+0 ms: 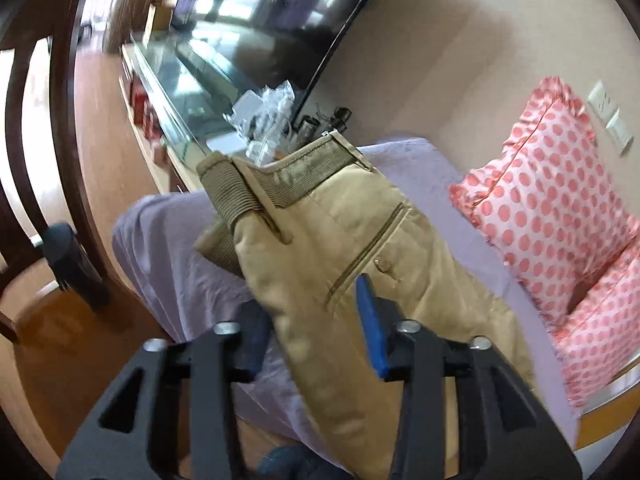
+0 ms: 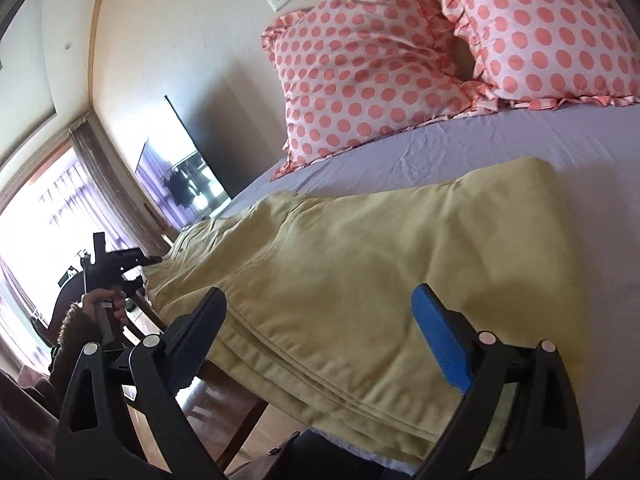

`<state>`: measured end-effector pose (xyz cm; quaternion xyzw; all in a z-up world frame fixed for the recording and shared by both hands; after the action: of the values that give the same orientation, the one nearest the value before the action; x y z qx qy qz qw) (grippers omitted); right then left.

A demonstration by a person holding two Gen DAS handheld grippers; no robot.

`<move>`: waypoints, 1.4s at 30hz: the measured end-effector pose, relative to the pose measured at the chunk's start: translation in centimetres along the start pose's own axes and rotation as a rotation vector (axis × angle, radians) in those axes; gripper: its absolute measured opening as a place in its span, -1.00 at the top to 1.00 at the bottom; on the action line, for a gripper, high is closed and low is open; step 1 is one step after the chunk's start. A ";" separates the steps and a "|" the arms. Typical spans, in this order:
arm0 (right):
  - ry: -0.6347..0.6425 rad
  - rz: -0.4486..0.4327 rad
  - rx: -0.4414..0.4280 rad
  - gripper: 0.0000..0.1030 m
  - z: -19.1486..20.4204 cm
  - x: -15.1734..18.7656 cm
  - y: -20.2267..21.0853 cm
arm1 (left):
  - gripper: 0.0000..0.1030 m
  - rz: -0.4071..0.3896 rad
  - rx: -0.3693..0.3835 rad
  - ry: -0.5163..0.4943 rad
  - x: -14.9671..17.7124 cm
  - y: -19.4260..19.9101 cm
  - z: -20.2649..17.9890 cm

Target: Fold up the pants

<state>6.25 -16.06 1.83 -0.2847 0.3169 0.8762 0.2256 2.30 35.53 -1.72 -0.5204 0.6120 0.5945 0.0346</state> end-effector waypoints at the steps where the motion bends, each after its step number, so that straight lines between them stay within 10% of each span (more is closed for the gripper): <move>1: -0.006 -0.010 0.003 -0.86 -0.3 -0.1 0.4 | 0.79 -0.009 -0.012 -0.032 -0.2 0.2 -0.6; 5: -0.036 -0.074 0.044 -0.86 -2.1 -1.3 2.3 | 0.88 -0.112 0.016 -0.163 -2.0 3.3 -5.4; 9: -0.113 -0.170 0.120 -0.86 -5.3 -2.9 5.2 | 0.89 -0.228 0.226 -0.512 -0.9 9.1 -19.6; 15: -0.332 -0.300 0.132 -0.86 -10.1 -4.9 10.1 | 0.89 -0.138 0.715 -1.072 15.9 14.3 -38.2; 21: -0.419 -0.198 0.053 -0.86 -11.4 -5.0 9.1 | 0.82 0.014 0.765 -1.435 29.9 12.2 -39.5; 26: -0.342 -0.041 0.108 -0.64 -11.1 -5.3 4.9 | 0.27 -0.014 0.962 -1.256 24.3 16.2 -35.9; 28: -0.319 0.020 0.132 -0.48 -11.2 -5.1 3.3 | -0.16 -0.058 0.872 -1.071 18.1 14.2 -33.6; 31: -0.264 0.074 0.183 -0.29 -11.6 -5.0 1.1 | -0.17 0.005 0.598 -0.892 11.6 6.7 -29.8; 34: -0.248 0.088 0.201 -0.18 -12.0 -5.6 0.1 | -0.17 0.187 0.498 -0.785 9.8 -0.4 -27.3; 40: -0.311 0.104 0.138 0.28 -13.7 -6.0 -0.4 | -0.30 0.403 0.673 -0.659 10.8 -3.9 -27.9; 42: -0.350 0.114 0.079 0.71 -13.8 -6.1 -0.3 | -0.32 0.440 0.734 -0.623 11.2 -4.2 -28.6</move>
<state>15.81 -26.58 -3.18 -0.1004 0.3227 0.9105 0.2384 16.53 8.07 -3.72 -0.1320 0.8354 0.4609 0.2688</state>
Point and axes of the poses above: each gripper's, at about its wrist camera, not at the fingertips, and y roughly against the way its jaws point, z to its left, x to its underside, the point moved 7 cm from there along -y, roughly the way its jaws point, and after that the axes turned 9 degrees about -y, right-handed, at the moved point
